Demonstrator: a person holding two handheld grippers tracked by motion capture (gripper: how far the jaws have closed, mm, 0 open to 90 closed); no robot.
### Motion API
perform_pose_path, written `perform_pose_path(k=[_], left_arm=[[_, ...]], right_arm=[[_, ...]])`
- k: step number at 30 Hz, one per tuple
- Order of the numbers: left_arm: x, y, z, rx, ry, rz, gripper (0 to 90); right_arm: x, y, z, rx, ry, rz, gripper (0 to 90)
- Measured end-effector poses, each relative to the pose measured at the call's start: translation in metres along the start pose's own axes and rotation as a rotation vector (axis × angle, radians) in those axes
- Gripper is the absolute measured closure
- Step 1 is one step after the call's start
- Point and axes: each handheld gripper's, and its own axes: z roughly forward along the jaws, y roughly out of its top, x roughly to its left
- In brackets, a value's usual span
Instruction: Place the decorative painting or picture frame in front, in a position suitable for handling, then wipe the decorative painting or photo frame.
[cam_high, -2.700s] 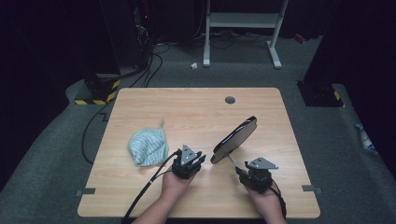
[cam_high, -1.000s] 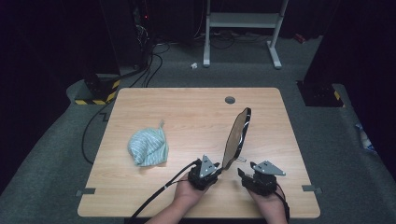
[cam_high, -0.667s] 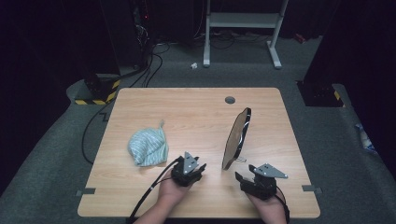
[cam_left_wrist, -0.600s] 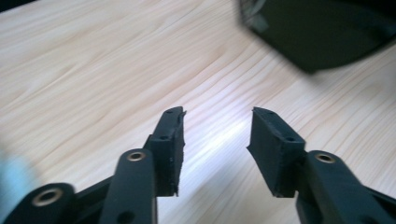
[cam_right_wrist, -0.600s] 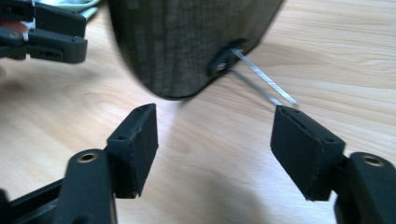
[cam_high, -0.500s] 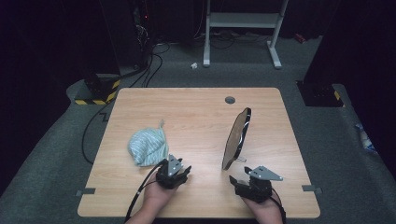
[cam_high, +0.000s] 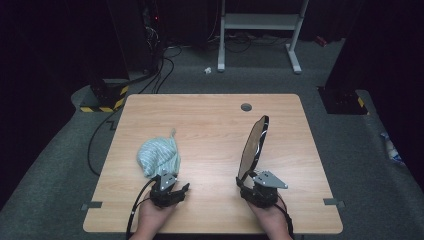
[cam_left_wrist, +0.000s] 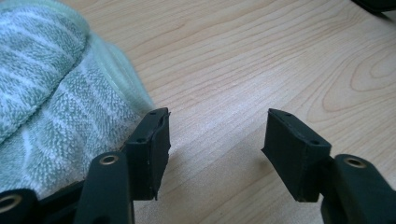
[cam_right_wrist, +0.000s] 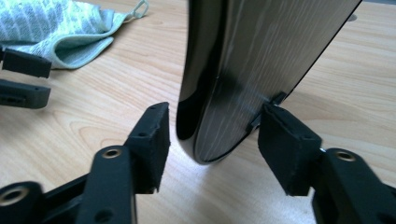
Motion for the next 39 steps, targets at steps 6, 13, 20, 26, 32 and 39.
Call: perform_pose_path(k=[6,13,20,26,32,39], left_arm=[[-0.001,-0.001,-0.002,-0.008,-0.002,0.009,39.5],[-0.007,0.001,0.002,0.022,0.026,0.055,38.9],[-0.006,0.001,0.002,0.022,0.006,0.052,38.9],[-0.007,0.001,0.002,0.021,0.008,0.067,39.0],[-0.008,0.001,0.003,0.026,0.019,0.075,39.3],[-0.009,0.001,0.002,0.024,0.019,0.081,39.3]], right_arm=[[-0.003,-0.001,-0.001,-0.003,0.004,0.014,48.8],[-0.01,-0.005,-0.007,0.002,-0.004,0.027,48.5],[-0.02,-0.007,-0.014,0.002,-0.031,0.054,48.0],[-0.026,-0.01,-0.017,0.002,-0.05,0.071,47.7],[-0.029,-0.012,-0.019,0.005,-0.046,0.07,47.6],[-0.031,-0.012,-0.02,0.004,-0.048,0.067,47.3]])
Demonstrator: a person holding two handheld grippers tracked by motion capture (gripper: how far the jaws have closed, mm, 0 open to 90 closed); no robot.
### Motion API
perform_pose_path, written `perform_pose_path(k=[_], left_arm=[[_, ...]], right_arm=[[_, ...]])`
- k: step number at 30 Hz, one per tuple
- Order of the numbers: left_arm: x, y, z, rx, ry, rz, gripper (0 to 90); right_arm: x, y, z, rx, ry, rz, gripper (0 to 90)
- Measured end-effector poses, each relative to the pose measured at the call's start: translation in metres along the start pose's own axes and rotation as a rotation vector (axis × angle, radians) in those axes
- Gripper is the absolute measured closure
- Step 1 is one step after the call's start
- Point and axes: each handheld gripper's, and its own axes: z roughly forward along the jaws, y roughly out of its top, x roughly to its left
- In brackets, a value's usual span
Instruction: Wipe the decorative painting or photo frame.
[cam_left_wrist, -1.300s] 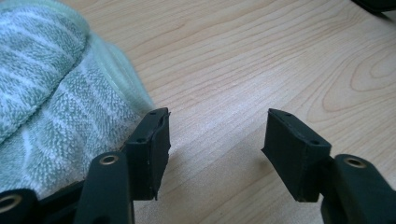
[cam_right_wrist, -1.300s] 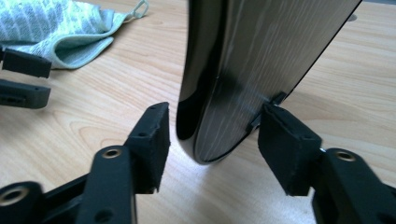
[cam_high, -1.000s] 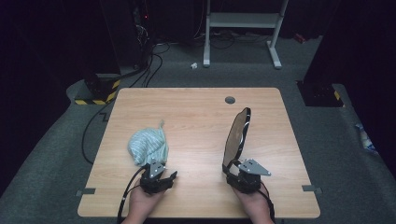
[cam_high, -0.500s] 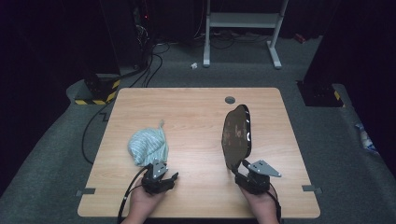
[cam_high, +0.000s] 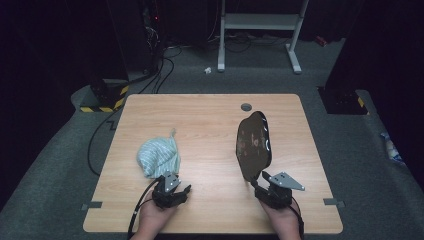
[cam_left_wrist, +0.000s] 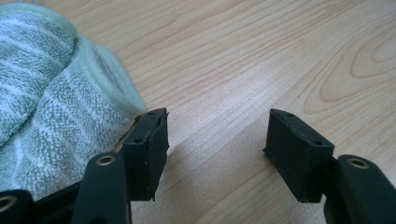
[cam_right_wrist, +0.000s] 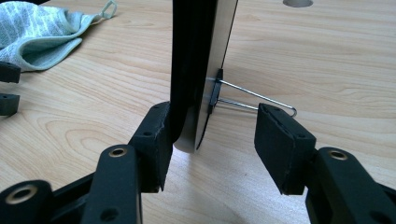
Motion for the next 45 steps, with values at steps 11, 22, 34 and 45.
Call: perform_pose_path(k=[11,22,34,45], left_arm=[[-0.003,0.0,-0.001,-0.002,0.009,0.021,42.5],[-0.001,-0.001,-0.001,-0.002,0.003,0.0,38.7],[0.0,0.0,-0.001,0.0,-0.007,0.003,38.6],[0.001,0.0,0.0,0.005,-0.019,-0.001,40.0]], right_arm=[[-0.002,-0.003,0.0,0.008,-0.006,-0.006,46.9],[-0.006,-0.004,-0.002,0.005,-0.003,-0.009,46.5],[-0.02,-0.006,-0.006,0.004,-0.035,0.019,46.7],[-0.04,-0.005,-0.009,0.001,-0.084,0.055,47.6]])
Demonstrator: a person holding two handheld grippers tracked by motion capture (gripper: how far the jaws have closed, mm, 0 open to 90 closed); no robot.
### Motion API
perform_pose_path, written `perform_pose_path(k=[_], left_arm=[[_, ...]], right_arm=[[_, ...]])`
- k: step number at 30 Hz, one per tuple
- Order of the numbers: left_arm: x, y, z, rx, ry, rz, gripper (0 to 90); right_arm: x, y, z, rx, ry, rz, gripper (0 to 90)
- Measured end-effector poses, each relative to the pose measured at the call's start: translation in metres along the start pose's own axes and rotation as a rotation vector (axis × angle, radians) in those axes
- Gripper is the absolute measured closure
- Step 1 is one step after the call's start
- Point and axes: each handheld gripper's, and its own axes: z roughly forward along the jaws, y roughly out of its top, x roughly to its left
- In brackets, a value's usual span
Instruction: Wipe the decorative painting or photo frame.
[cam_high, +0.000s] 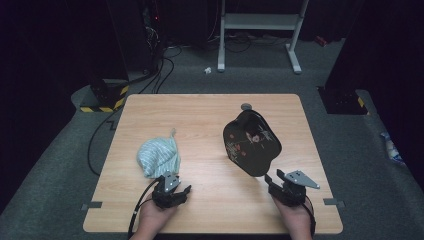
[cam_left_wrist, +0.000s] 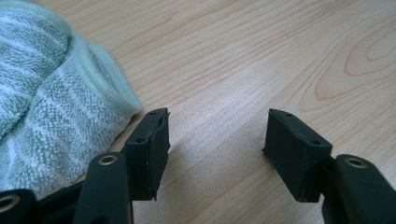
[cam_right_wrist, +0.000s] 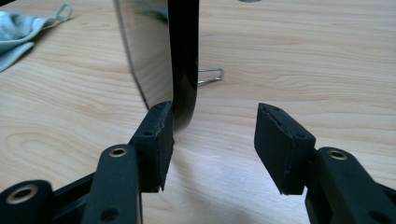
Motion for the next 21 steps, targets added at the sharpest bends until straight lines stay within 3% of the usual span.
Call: perform_pose_path(k=[13,16,21], left_arm=[[0.0,0.0,0.0,0.0,0.003,-0.005,38.5],[0.001,0.0,0.0,0.0,0.004,-0.008,38.3],[0.0,0.0,0.0,0.004,0.004,-0.009,37.9]], right_arm=[[-0.025,0.007,0.006,-0.011,-0.066,0.052,53.8],[-0.026,0.007,0.001,-0.023,-0.046,0.054,53.1],[-0.014,0.004,-0.01,-0.034,0.021,0.025,50.5]])
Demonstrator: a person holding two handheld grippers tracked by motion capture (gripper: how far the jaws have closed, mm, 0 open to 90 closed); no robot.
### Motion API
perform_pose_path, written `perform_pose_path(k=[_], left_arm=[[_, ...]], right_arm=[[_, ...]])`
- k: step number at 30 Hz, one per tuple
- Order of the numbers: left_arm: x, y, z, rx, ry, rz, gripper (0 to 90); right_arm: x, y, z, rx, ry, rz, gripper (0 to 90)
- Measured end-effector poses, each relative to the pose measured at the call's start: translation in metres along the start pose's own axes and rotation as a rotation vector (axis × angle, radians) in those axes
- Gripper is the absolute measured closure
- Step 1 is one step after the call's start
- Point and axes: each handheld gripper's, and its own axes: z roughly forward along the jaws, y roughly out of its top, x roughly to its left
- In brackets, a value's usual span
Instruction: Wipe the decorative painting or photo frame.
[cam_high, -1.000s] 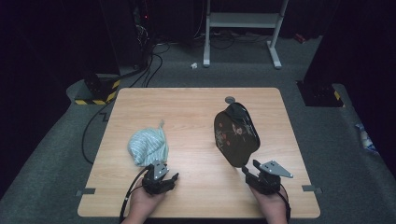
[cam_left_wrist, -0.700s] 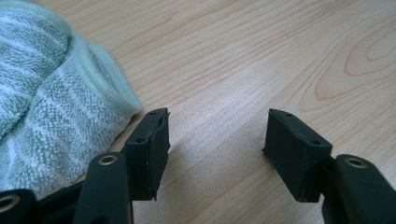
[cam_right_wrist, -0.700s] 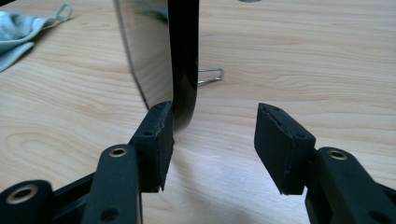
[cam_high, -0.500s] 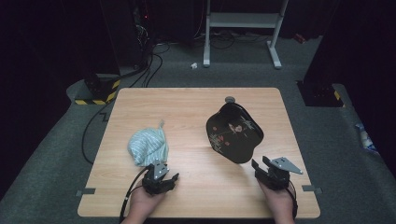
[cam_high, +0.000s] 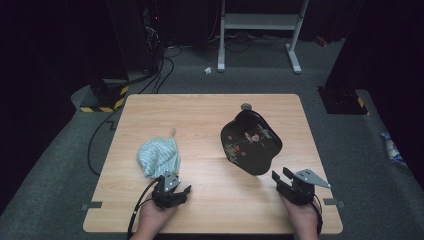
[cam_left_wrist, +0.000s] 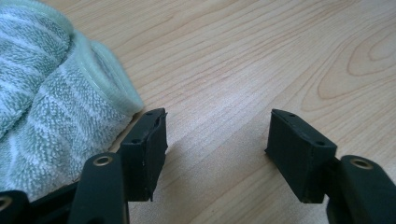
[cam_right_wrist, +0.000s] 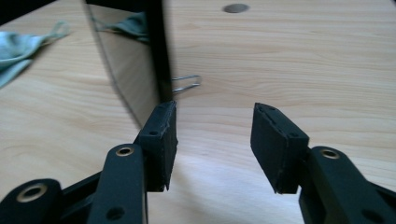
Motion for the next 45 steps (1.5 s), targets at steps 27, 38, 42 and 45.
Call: perform_pose_path(k=[27,38,42,45], left_arm=[[-0.001,0.0,0.0,-0.001,0.012,0.002,38.0],[-0.001,-0.001,-0.002,-0.002,0.015,-0.004,37.7],[-0.002,-0.001,-0.001,-0.001,0.015,-0.002,37.7],[-0.002,-0.001,-0.001,-0.001,0.019,0.0,37.6]], right_arm=[[-0.002,0.017,0.046,0.004,-0.046,-0.005,58.7],[-0.002,0.02,0.054,0.001,-0.055,-0.004,58.0],[-0.004,0.02,0.055,0.0,-0.06,0.004,58.0],[-0.005,0.02,0.056,0.002,-0.059,0.007,57.3]])
